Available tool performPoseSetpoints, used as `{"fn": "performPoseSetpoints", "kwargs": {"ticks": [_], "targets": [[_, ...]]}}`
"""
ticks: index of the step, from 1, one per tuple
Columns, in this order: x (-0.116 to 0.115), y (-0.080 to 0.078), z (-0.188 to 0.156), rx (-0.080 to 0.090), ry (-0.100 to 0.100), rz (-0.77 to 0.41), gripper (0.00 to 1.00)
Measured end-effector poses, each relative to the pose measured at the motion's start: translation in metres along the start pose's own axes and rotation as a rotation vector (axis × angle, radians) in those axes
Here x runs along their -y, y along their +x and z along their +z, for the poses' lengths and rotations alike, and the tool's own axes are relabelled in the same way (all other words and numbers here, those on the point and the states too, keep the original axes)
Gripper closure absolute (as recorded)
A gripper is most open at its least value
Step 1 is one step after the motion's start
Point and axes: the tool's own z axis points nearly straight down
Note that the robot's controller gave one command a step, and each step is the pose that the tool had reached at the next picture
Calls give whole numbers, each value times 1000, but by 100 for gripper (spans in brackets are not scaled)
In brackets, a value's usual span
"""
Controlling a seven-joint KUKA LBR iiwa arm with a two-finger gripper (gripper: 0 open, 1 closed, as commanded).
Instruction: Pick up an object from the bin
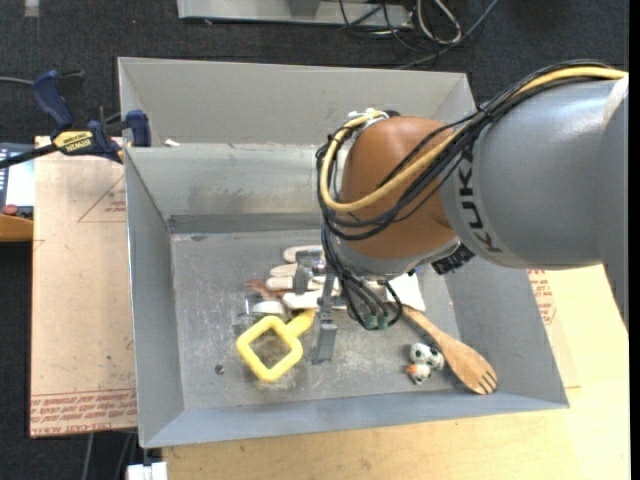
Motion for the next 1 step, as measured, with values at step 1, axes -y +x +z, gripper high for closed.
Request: {"fn": "performPoseSetpoints", "kwargs": {"ticks": [1], "targets": [[0,0,0,0,0,0,0]]}}
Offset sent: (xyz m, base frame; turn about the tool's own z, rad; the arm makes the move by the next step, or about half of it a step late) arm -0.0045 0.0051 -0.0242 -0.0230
